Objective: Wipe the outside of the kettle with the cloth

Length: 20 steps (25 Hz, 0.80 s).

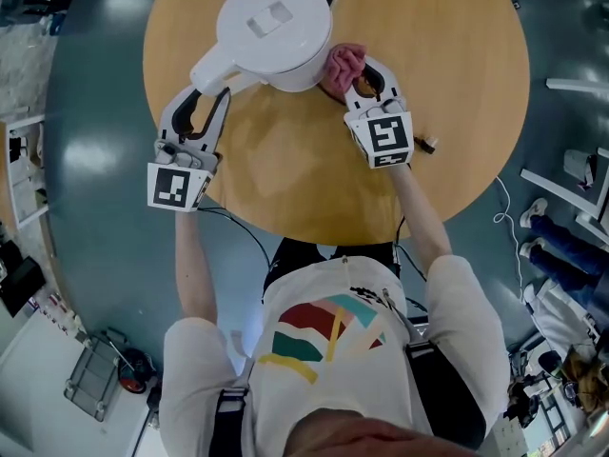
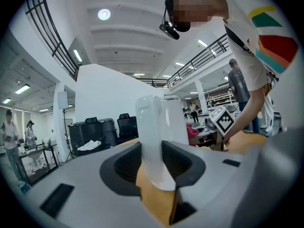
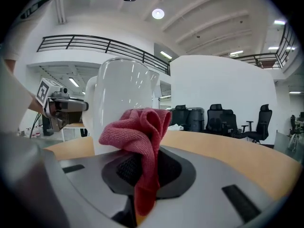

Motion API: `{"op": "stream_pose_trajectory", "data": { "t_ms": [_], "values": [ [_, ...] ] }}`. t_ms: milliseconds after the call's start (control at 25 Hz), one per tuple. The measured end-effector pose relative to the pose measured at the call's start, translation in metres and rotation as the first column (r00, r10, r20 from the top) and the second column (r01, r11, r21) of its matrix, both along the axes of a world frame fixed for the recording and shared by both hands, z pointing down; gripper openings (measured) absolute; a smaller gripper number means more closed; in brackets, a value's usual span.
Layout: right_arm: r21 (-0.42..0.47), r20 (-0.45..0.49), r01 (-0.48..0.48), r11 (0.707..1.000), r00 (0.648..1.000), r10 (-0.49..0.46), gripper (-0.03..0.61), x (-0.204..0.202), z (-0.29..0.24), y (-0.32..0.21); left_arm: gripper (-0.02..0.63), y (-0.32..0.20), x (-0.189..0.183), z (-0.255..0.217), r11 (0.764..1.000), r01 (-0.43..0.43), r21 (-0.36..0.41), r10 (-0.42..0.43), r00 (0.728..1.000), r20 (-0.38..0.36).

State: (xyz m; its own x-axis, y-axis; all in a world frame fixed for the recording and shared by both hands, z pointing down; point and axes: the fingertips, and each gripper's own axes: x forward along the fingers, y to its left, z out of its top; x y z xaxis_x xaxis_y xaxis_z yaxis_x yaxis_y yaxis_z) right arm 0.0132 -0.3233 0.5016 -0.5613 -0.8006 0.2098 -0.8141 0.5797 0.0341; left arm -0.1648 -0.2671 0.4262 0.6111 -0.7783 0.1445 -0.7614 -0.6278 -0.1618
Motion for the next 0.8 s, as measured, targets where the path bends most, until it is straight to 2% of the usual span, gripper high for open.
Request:
{"op": "stream_pose_trajectory", "data": {
  "t_ms": [200,400,800],
  "values": [
    [-0.033,0.015,0.1,0.994,0.995,-0.1,0.048,-0.002,0.005,-0.031,0.176,-0.001,0.001,-0.002,1.0,-0.008,-0.02,0.008,1.0,-0.016],
    [-0.005,0.015,0.195,0.981,0.981,-0.195,0.048,-0.01,0.007,-0.065,0.175,-0.005,0.003,-0.003,0.999,-0.002,-0.047,0.0,0.999,-0.051],
    [0.019,0.034,0.259,0.966,0.965,-0.26,0.046,-0.036,0.015,-0.098,0.175,-0.007,0.0,0.002,0.998,-0.021,-0.053,0.019,0.999,-0.045]
  ]
}}
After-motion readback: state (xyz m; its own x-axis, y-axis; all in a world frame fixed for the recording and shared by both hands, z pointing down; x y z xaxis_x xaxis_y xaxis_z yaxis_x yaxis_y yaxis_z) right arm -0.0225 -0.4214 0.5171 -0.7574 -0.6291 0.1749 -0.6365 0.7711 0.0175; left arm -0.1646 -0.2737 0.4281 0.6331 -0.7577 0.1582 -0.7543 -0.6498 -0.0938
